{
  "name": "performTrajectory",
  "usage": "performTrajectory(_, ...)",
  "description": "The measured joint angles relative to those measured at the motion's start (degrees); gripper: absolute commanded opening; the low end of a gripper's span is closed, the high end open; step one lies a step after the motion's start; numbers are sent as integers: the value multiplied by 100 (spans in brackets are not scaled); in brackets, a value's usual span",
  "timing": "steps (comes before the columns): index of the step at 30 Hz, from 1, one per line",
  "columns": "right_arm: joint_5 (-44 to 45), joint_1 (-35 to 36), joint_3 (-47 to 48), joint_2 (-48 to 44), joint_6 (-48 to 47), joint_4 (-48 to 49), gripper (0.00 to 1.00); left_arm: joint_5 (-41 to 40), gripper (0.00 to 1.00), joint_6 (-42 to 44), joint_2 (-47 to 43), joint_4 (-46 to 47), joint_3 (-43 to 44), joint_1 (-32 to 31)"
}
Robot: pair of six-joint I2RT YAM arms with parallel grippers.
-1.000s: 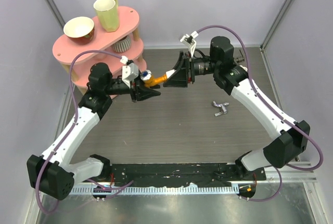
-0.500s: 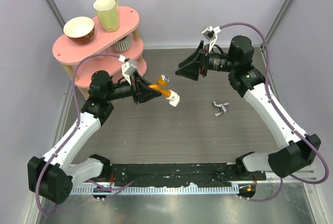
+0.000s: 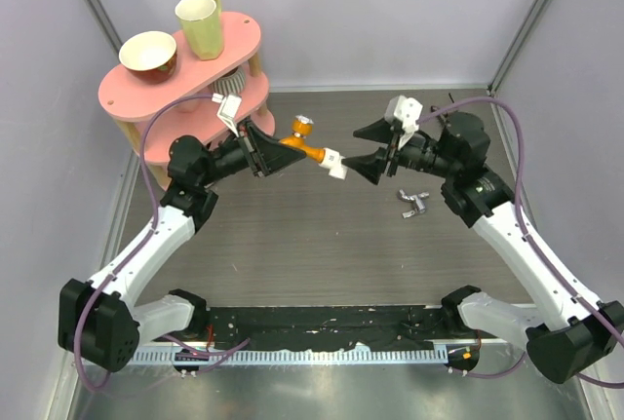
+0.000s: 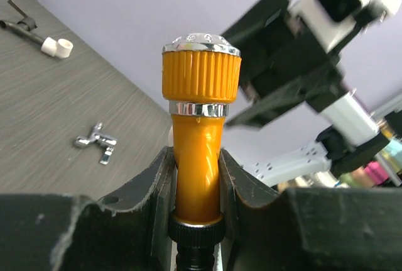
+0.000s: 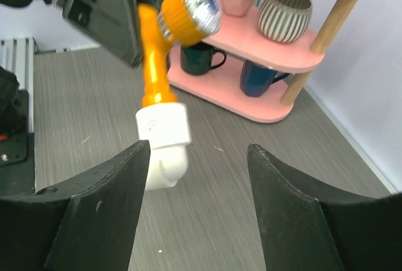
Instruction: Install the water faucets
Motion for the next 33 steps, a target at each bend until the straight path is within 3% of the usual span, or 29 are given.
performTrajectory(8, 387, 564, -402, -33, -848, -50, 74, -234, 0, -1158, 415, 669, -2, 0)
performTrajectory(14, 428, 697, -400, -20, -1016, -87, 74, -260, 0, -1475, 461, 938, -2, 0)
performTrajectory(19, 514, 726, -396, 105, -1137, -87, 68, -247, 0, -1641, 479, 1106, 0, 0)
performTrajectory(22, 533, 734, -372, 221, -1154, -90, 49, -223, 0, -1729, 511, 1222, 2, 0)
performTrajectory(23, 507, 734, -341, 267, -1139, -101, 35, -223, 0, -1731, 525, 1259, 2, 0)
performTrajectory(25, 476, 752, -267, 343, -1071, -118, 22, -199, 0, -1725, 560, 1349, 2, 26)
performTrajectory(26, 448, 754, -227, 376, -988, -129, 9, -177, 0, -1716, 568, 1379, 2, 46)
performTrajectory(28, 369, 752, -203, 400, -750, -74, 2, -101, 0, -1606, 584, 1528, 2, 59)
performTrajectory(33, 22, 713, -170, 468, 400, 155, 1, 192, 0, -922, 566, 1897, -33, 122)
